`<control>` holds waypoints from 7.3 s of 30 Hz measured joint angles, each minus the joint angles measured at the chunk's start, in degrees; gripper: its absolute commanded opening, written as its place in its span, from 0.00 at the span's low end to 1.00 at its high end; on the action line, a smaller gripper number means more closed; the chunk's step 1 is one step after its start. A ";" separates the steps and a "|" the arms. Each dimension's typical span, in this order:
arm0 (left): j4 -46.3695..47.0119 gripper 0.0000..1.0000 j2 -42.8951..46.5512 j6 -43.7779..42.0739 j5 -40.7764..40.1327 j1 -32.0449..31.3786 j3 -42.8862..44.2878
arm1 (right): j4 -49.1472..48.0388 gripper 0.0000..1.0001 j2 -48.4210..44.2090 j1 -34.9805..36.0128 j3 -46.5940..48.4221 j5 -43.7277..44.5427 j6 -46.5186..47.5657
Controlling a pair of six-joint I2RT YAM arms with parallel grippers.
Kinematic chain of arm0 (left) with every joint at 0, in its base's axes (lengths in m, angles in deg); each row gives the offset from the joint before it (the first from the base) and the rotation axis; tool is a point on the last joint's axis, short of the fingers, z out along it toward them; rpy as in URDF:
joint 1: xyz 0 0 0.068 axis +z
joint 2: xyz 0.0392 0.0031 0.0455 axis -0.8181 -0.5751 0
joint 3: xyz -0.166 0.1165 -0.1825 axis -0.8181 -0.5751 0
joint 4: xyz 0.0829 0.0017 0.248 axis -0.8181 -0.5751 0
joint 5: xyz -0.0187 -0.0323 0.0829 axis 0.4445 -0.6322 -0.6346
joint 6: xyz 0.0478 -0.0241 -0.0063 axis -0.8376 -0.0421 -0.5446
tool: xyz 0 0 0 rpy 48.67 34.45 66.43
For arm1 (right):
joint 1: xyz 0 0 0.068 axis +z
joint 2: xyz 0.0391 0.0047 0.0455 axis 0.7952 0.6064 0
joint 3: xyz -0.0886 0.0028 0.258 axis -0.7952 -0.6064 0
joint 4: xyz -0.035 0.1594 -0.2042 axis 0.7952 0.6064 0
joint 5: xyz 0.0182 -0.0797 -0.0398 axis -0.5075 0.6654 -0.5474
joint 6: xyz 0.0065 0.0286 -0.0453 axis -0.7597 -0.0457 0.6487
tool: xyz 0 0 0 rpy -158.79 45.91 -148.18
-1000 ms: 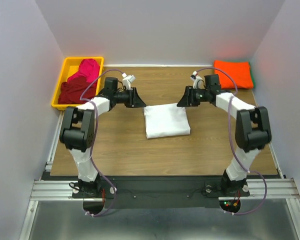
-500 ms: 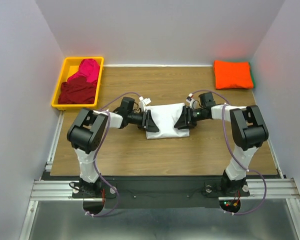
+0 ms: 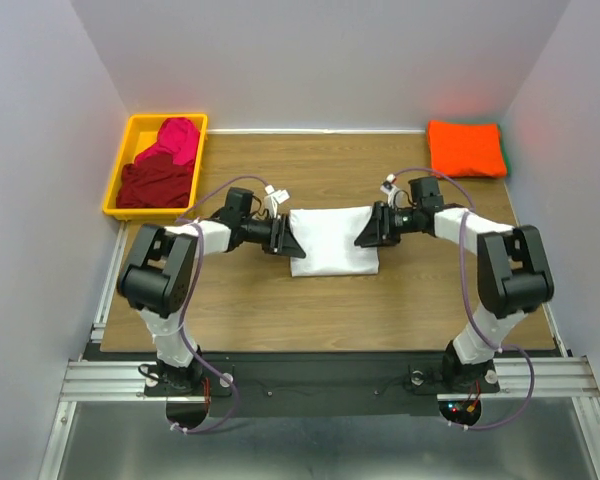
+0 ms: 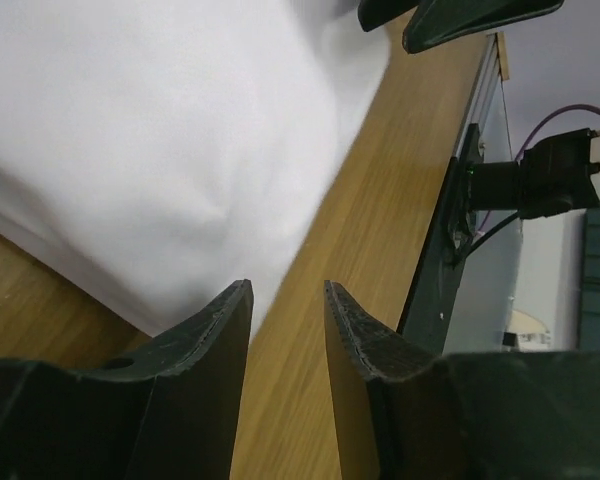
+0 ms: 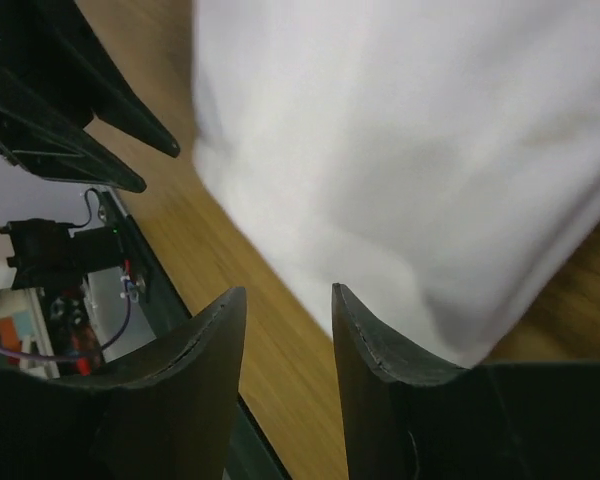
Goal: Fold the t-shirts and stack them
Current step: Fold the tshirt, then neatly place the folded tshirt to the corner
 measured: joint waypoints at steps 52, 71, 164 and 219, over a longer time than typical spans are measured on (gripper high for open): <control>5.95 0.40 -26.47 8.41 -1.27 1.05 31.52 | 0.13 0.37 23.47 -7.34 24.17 -5.20 5.07; -4.57 0.66 -1.90 -13.14 -16.41 0.57 29.22 | -2.38 0.93 4.42 -6.73 23.21 6.67 -1.77; -16.57 0.35 -13.88 -42.34 -31.10 -26.99 35.41 | -58.05 0.01 15.21 0.04 -8.63 36.04 -46.45; -20.63 0.99 19.47 -32.52 -27.32 -10.75 9.92 | -9.88 0.01 26.03 -16.15 59.45 35.32 23.41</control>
